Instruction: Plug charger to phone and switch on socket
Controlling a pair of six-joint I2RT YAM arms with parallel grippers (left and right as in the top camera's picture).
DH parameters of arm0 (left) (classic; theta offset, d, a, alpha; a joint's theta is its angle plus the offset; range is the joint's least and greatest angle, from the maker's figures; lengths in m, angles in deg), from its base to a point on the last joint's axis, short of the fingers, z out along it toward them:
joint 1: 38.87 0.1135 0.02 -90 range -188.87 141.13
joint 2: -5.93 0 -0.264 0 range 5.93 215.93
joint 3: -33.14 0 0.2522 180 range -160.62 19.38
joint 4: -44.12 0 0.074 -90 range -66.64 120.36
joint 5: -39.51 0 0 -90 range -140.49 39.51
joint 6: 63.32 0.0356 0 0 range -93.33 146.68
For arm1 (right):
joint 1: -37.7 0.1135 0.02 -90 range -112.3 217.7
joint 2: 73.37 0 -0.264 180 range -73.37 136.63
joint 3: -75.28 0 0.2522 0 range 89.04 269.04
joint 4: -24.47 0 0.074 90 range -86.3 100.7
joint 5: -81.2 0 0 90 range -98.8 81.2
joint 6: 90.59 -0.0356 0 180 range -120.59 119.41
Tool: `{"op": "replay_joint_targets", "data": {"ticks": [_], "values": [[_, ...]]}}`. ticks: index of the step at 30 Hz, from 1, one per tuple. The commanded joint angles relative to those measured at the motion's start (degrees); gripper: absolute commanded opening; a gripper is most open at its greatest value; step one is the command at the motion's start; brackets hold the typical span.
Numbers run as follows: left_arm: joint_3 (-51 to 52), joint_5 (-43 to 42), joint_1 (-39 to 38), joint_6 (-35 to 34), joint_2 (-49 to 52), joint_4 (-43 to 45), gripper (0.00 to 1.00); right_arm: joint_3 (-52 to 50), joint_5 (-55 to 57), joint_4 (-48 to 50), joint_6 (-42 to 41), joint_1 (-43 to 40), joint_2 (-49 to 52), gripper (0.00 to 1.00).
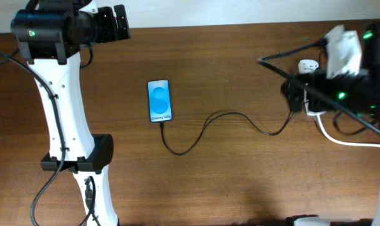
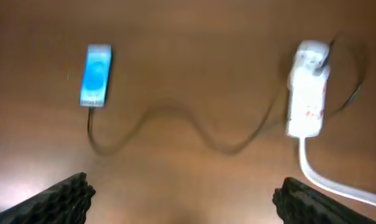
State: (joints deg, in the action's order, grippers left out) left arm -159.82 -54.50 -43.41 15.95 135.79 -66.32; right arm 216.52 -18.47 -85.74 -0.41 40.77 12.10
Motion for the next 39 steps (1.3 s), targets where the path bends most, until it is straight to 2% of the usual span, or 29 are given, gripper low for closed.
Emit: {"op": "replay_joint_targets", "data": {"ticks": [1, 7, 9, 10, 13, 16, 18, 21, 23, 29, 32, 34, 36, 39], "values": [[-0.42, 0.42, 0.28, 0.07, -0.61, -0.02, 0.99, -7.82, 0.94, -0.7, -1.05, 1.42, -1.46, 0.98], [-0.44, 0.42, 0.28, 0.07, -0.61, -0.02, 0.99, -11.34, 2.71, -0.04, -1.05, 1.4, 0.42, 0.98], [-0.44, 0.42, 0.28, 0.07, -0.61, -0.02, 0.99, -13.75, 5.77, 5.57, -0.98, 1.42, -0.35, 0.98], [-0.44, 0.42, 0.28, 0.07, -0.61, -0.02, 0.99, -18.49, 6.16, 12.83, -0.37, 1.42, -3.34, 0.98], [-0.44, 0.42, 0.28, 0.07, -0.61, -0.02, 0.99, -44.26, 8.5, 39.93, -0.39, 1.36, -19.52, 0.98], [-0.44, 0.42, 0.28, 0.07, -0.61, -0.02, 1.0, -65.96, 5.77, 55.19, -0.44, -2.75, -36.85, 0.98], [-0.44, 0.42, 0.28, 0.07, -0.61, -0.02, 0.99, -77.72, 5.88, 64.22, -0.42, -3.32, -48.22, 0.98], [-0.44, 0.42, 0.28, 0.07, -0.61, -0.02, 0.99, -97.85, 4.61, 83.06, -0.66, -3.34, -64.76, 0.98], [-0.44, 0.42, 0.28, 0.07, -0.61, -0.02, 0.99, -107.58, 3.87, 88.8, -0.68, -3.58, -74.58, 0.98], [-0.42, 0.42, 0.28, 0.07, -0.61, -0.02, 0.99, -120.56, 3.72, 95.86, -1.29, -3.58, -84.21, 0.98], [-0.44, 0.42, 0.28, 0.07, -0.61, -0.02, 0.99, -123.47, 3.93, 97.15, -1.29, -3.58, -85.29, 0.98], [-0.42, 0.42, 0.28, 0.07, -0.61, -0.02, 0.99, -126.77, 3.98, 101.63, -1.75, -3.58, -85.29, 0.98], [-0.44, 0.42, 0.28, 0.07, -0.61, -0.02, 0.99, -127.16, 5.29, 100.45, -1.75, -3.58, -85.29, 0.98], [-0.44, 0.42, 0.28, 0.07, -0.61, -0.02, 0.99, -127.16, 6.78, 92.06, -1.92, -3.58, -85.29, 0.98]]}}
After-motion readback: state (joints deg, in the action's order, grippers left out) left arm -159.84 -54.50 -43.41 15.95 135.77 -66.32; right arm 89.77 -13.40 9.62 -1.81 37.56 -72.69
